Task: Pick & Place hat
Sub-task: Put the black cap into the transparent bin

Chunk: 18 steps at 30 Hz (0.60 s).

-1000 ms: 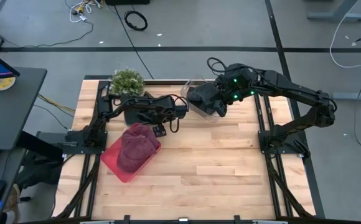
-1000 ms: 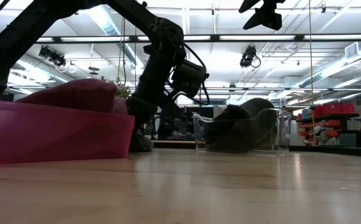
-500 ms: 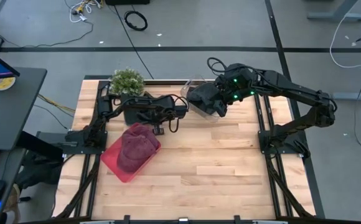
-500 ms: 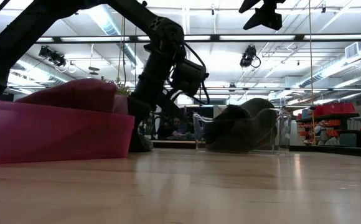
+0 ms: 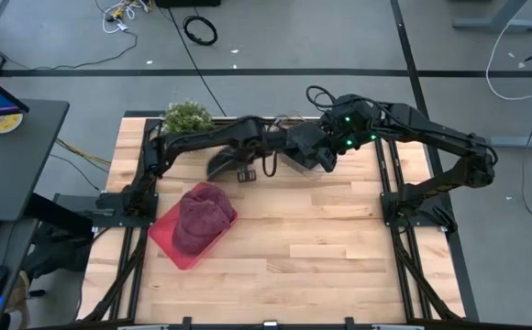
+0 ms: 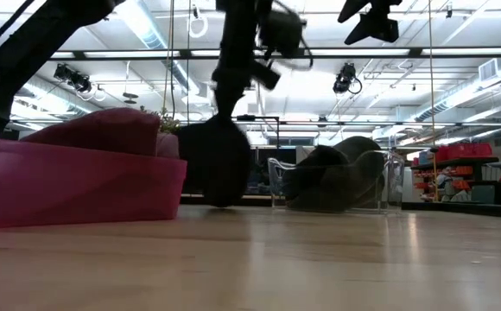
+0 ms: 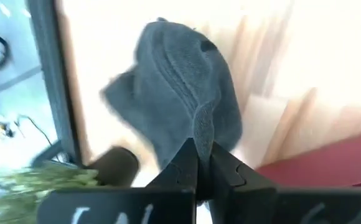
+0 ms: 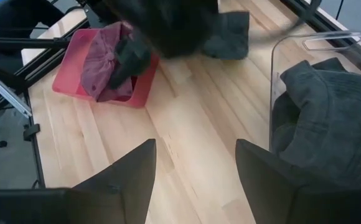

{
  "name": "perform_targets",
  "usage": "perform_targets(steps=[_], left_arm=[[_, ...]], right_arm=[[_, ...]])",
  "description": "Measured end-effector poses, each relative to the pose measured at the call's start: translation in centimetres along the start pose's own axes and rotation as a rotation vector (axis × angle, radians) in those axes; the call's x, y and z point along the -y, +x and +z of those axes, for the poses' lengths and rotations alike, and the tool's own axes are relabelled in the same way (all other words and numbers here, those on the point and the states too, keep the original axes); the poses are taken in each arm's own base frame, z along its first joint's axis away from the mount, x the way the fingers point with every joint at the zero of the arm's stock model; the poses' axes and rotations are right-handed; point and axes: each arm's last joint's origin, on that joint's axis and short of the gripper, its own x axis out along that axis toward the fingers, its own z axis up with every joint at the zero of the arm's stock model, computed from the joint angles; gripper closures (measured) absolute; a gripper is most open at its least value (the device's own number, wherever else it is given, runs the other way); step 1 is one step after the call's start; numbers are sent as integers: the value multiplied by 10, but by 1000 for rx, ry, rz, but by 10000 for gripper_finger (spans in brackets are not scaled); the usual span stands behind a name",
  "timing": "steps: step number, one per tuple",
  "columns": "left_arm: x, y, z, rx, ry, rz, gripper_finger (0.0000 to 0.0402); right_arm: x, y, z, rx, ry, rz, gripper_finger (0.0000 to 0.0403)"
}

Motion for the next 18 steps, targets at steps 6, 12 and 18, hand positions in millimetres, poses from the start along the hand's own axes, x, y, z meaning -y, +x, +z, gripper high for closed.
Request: perform_targets(steps=[6,12,18], left_arm=[[-29,-54,-1,216,-130,31,393],[-55,-88,-27,352,-307,83,393],[-74,-122,-55,514,-487,150,393]], right_arm=[[0,-10,-4,6,-3,-5,182],[0,-31,-10,63,12,-24,182],[2,-46,-15,123,53,-95,182]])
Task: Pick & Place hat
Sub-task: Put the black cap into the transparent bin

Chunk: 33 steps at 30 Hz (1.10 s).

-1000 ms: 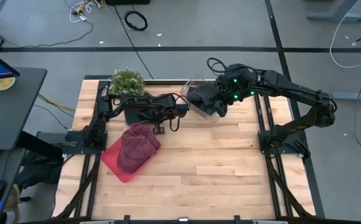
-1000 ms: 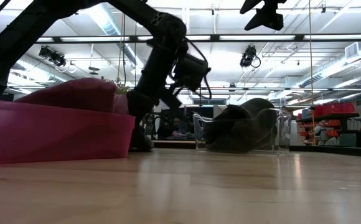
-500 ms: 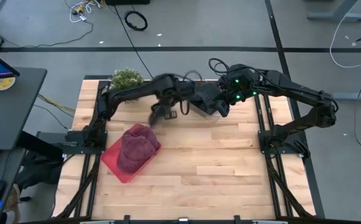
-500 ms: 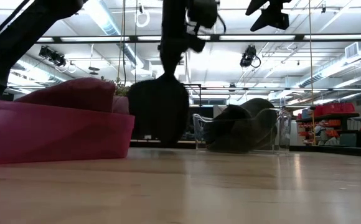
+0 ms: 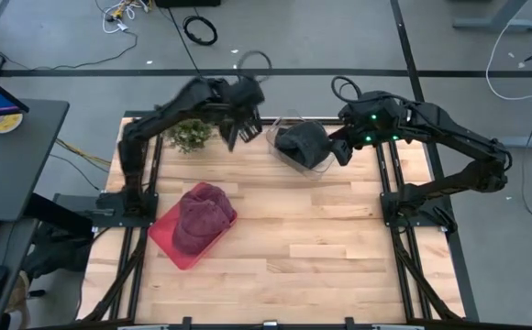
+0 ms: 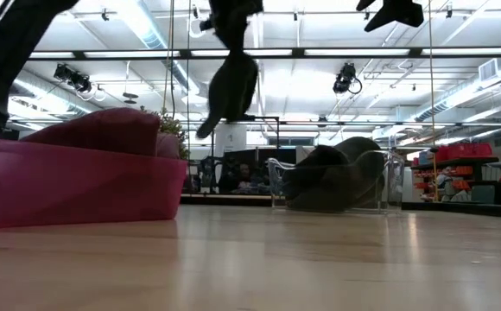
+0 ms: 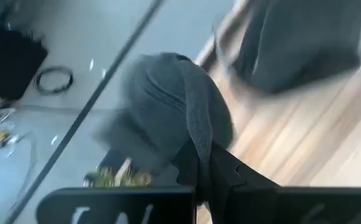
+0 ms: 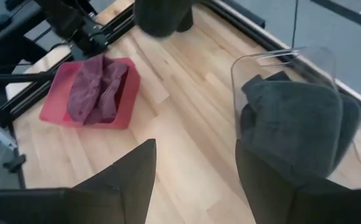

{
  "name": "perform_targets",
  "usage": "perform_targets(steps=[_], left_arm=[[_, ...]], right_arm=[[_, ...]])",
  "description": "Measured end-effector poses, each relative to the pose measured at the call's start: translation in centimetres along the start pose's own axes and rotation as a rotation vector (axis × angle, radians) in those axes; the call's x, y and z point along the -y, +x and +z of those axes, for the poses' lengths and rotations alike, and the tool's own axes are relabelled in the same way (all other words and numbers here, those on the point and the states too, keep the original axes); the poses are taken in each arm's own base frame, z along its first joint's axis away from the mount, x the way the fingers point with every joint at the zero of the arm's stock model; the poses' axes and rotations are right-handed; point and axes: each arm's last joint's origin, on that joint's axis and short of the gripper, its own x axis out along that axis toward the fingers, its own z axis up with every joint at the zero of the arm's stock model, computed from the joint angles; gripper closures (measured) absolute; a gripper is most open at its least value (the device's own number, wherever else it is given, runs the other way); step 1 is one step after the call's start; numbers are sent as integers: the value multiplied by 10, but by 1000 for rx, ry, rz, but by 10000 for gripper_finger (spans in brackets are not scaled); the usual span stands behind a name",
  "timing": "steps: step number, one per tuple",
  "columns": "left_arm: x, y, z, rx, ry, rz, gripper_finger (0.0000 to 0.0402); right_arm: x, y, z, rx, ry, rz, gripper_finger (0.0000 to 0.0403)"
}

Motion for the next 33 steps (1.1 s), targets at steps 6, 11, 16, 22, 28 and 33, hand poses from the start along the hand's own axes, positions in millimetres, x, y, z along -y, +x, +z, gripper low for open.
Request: perform_targets(steps=[6,11,16,22,28,33], left_arm=[[-19,-44,11,279,-159,-168,393],[-26,-77,12,445,-226,-275,393],[-25,-97,16,578,-249,-332,393],[-21,-119,25,766,-302,-186,393],[-23,-136,36,943,-342,-99,393],[-24,-140,38,988,-308,-68,393]], right_arm=[[2,-1,0,20,-26,-48,182],[3,-2,-1,24,-56,-71,182],[3,-2,0,30,-59,-80,182],[1,-2,3,69,138,-60,182],[-2,2,9,166,275,-27,182],[-1,18,7,229,303,70,182]])
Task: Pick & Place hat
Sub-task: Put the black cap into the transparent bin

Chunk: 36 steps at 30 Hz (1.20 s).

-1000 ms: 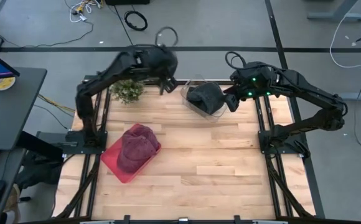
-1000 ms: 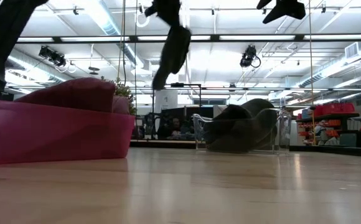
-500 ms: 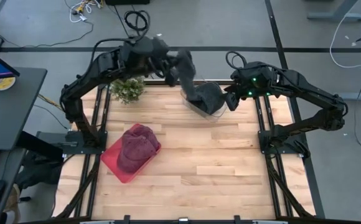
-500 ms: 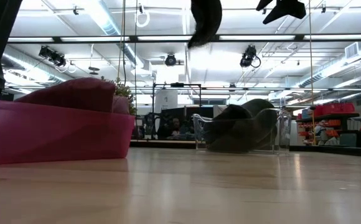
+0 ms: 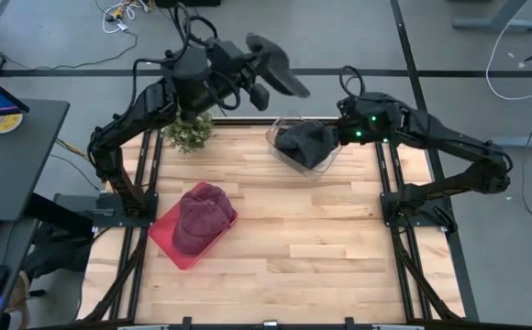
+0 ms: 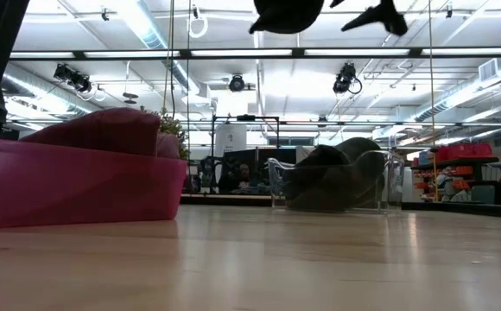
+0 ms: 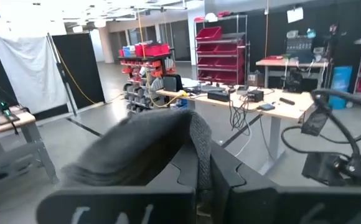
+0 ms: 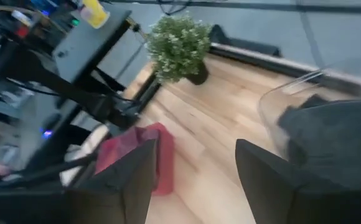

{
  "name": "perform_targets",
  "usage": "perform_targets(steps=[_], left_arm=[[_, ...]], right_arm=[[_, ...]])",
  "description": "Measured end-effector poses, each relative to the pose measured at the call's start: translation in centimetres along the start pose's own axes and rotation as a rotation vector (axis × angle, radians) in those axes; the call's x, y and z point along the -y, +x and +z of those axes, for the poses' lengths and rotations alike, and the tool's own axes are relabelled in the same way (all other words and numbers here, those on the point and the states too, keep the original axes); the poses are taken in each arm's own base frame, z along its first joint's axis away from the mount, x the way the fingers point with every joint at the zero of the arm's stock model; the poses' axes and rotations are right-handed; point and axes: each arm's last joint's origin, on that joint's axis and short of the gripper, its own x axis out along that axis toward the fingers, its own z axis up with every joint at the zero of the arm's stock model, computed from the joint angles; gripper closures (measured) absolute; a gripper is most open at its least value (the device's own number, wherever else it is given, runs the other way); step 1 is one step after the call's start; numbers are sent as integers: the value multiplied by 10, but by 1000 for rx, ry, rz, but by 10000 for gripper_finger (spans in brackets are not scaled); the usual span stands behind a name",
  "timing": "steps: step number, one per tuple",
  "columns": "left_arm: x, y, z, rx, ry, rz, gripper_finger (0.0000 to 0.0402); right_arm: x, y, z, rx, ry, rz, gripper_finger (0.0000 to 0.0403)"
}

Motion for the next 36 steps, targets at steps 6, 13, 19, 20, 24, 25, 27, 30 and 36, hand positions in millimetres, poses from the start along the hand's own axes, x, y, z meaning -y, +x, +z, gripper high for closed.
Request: perform_targets(steps=[6,13,19,20,24,25,27,30,36], left_arm=[[0,0,-2,-17,55,0,393],[1,0,-3,-26,105,-15,393],[3,2,-5,-24,127,-60,393],[5,4,-5,-18,131,-67,393],[12,10,-12,-34,154,-90,393],[14,11,-13,-36,166,-102,393],[18,14,-17,-42,182,-115,393],[25,16,-20,-43,202,-131,393],[40,15,-23,-39,223,-165,393]], right_arm=[[37,29,-30,-8,197,133,182],[63,48,-61,160,738,688,182],[84,57,-78,308,1096,958,179],[85,59,-79,321,1112,965,177],[81,62,-73,333,1120,1023,169],[78,61,-70,334,1120,1051,167],[73,61,-64,336,1123,1083,164],[70,63,-57,356,1124,1079,161],[73,66,-53,392,1152,1046,164]])
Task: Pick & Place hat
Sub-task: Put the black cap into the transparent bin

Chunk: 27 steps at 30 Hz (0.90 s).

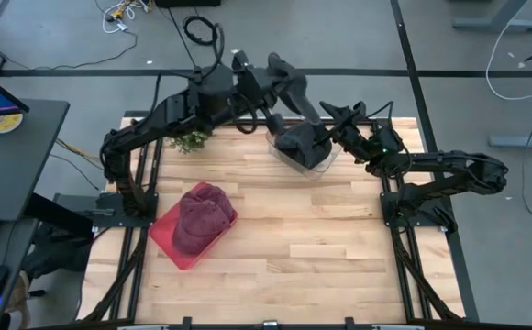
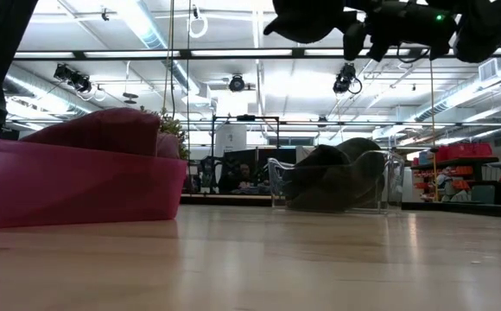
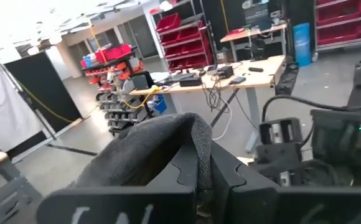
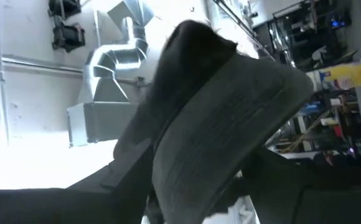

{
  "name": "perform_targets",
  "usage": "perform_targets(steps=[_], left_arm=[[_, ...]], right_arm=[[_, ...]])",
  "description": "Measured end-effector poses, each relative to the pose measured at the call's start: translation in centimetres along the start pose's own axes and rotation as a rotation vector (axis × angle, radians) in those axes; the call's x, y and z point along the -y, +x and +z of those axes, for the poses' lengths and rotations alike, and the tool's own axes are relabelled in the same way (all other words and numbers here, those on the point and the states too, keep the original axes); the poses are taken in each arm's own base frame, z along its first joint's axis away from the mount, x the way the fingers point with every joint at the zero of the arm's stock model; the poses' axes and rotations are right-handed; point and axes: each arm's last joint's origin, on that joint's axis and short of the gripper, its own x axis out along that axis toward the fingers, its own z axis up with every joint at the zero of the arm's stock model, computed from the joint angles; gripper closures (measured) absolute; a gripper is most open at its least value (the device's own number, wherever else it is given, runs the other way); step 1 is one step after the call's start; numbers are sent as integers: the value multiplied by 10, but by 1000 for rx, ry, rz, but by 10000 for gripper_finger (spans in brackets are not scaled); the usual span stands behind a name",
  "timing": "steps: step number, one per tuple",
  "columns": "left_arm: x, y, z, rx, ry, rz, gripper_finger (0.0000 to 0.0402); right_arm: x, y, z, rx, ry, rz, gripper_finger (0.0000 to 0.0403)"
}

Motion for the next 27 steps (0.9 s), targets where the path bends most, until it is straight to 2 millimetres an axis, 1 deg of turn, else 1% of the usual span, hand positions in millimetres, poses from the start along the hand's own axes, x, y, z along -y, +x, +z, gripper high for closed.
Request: perform_targets(steps=[4,8,13,16,19,21,24,27], left_arm=[[9,-1,0,-6,40,-13,393],[16,-2,0,-10,45,-29,393],[22,-3,-5,-48,65,-51,393],[26,-2,-7,-62,69,-60,393],[28,-2,-10,-89,53,-84,378],[30,-2,-13,-112,45,-91,360],[31,-2,-16,-145,42,-102,336],[31,-2,-17,-151,1,-103,316]], right_arm=[[-1,0,1,28,0,17,180],[-2,0,0,25,1,26,217],[-4,0,0,24,-26,50,284],[-4,0,0,26,-54,52,330],[-6,0,-1,23,-94,69,381],[-7,0,-1,20,-128,78,391],[-5,0,-1,5,-151,57,387],[-6,0,-2,0,-219,64,394]])
